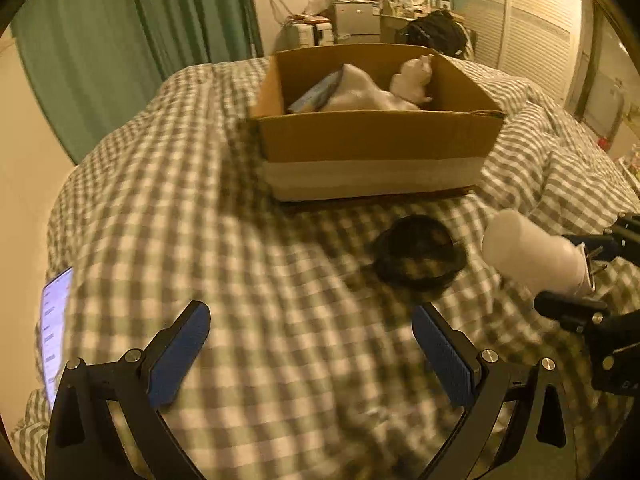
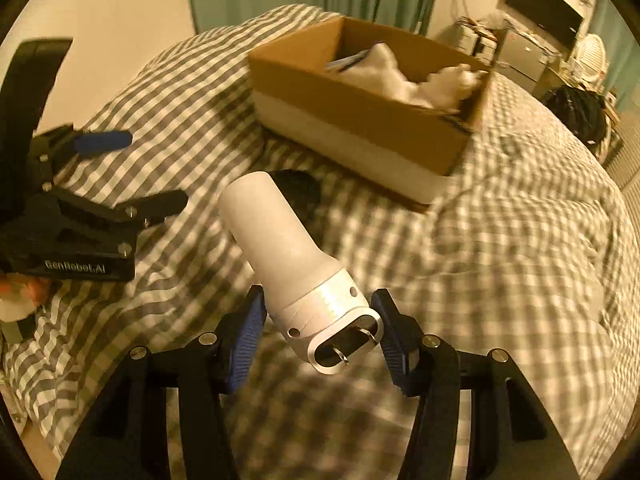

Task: Organize objects
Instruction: 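Grasp the white clipped bottle with the right tool while the left tool grasps the black ring, then carry the bottle and black ring into the box and open both tools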

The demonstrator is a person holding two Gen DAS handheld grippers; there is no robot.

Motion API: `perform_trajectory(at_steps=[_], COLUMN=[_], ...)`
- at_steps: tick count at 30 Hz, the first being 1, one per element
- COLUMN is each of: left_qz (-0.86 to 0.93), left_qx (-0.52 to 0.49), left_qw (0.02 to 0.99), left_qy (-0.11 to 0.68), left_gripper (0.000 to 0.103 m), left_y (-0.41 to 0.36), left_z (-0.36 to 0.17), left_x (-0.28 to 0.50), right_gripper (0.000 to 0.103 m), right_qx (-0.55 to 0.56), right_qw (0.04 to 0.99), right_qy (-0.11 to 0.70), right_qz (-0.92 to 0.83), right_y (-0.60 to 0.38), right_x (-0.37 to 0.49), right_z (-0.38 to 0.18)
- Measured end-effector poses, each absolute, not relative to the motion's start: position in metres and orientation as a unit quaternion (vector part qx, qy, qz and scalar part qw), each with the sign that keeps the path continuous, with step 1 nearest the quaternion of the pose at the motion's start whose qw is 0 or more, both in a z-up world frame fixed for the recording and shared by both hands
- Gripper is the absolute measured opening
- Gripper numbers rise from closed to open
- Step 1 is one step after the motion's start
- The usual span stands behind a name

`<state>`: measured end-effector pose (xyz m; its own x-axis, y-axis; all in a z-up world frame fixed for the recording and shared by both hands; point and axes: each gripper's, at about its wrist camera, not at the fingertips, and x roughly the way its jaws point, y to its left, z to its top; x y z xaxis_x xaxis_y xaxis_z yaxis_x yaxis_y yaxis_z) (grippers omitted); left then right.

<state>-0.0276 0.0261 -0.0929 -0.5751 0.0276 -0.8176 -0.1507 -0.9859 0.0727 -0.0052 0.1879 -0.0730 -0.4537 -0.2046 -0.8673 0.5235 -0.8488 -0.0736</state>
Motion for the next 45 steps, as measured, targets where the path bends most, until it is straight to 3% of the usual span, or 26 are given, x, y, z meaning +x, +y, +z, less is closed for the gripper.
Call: perform_trajectory(at_steps=[12,19,21,23,25,45], left_qz=[0.859,0.836,0.830,0.823,0.819,0.841], left_qx=[-0.492,-0.528,-0.537,-0.546,-0.551,-0.513], left_qw=[0.115,0.138,0.145,0.152,0.155,0.164], left_qy=[0.080,0.049,0.040,0.034,0.031,0.057], left_gripper=[0.103,0.103,0.100,0.083,0.078,0.078], left_y=[0.090,0.096,0.097,0.098,0.098,0.073], left_z=[-0.124,-0.148,-0.152,-0.157,-0.159,-0.093], left_x=[-0.065,-0.089,-0.094,-0.096,-0.096,-0.030], right_gripper=[0.054,0.054,0.054,0.054,0.054,0.054], right_qx=[0.467,0.475,0.478,0.480,0.482,0.481], right_qw=[0.189,0.196,0.198,0.200,0.200,0.198], right_qy=[0.148,0.136,0.133,0.131,0.131,0.155], right_qz=[-0.851,-0.847,-0.846,-0.844,-0.843,-0.840], right_y=[0.230,0.238,0.238,0.239,0.238,0.216], right_x=[-0.038,-0.051,-0.053,-0.055,-0.055,-0.010], right_z=[-0.059,-0.068,-0.070,-0.072,-0.073,-0.056])
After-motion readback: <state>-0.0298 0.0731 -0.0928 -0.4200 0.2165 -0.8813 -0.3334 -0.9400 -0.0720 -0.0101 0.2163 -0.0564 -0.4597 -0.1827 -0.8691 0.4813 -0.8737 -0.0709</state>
